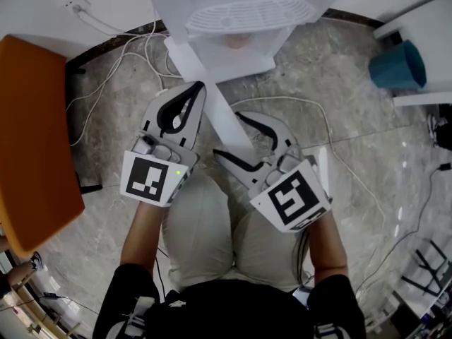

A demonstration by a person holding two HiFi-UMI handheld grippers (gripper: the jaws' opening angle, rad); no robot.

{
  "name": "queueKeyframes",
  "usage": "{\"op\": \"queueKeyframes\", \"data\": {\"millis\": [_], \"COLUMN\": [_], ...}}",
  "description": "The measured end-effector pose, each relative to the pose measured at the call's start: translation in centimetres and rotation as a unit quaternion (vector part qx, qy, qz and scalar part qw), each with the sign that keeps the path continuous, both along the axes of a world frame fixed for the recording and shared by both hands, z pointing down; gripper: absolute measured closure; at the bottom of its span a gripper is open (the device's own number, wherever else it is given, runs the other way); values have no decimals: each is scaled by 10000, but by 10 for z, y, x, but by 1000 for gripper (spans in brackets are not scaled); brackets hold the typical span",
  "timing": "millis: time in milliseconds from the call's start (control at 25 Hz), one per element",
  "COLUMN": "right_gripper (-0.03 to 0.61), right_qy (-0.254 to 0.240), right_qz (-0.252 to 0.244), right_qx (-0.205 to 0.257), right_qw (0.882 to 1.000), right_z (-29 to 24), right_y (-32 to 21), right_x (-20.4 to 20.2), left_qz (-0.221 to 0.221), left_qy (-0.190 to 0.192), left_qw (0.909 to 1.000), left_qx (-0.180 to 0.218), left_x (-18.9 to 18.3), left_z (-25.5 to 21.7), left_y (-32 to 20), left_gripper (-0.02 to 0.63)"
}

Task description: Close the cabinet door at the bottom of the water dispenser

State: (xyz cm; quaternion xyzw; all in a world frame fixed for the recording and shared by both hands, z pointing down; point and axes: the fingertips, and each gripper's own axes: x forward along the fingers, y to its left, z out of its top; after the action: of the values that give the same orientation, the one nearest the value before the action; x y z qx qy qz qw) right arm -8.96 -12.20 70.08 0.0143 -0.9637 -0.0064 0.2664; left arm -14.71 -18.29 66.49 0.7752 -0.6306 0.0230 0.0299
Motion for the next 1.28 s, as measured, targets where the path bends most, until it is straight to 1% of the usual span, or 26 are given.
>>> {"op": "queueKeyframes", "data": {"millis": [320,520,640,800,1000,1280], "right_gripper": [291,291,291,291,293,293], "right_qy": [145,142,191,265,341,261], "right_qz": [265,585,835,1209,1681,2092], "right_qx": [236,188,255,484,922,1037], "right_qw": [9993,9980,9960,9911,9809,9720], "right_z": [-2,-2,-1,-2,-1,-1], "right_y": [-19,-34,-44,-64,-89,-114], "right_x": [14,24,32,42,54,60], "left_qz": [60,47,17,45,148,231], "left_qy": [19,30,90,68,60,94], "left_qw": [10000,10000,10000,10000,9999,9997], "left_qx": [-3,10,-17,-14,-43,-42], "left_x": [5,4,4,6,14,20], "left_z": [0,2,4,4,6,7], "left_y": [-1,-1,0,0,-3,-8], "left_gripper": [603,603,603,603,603,603]}}
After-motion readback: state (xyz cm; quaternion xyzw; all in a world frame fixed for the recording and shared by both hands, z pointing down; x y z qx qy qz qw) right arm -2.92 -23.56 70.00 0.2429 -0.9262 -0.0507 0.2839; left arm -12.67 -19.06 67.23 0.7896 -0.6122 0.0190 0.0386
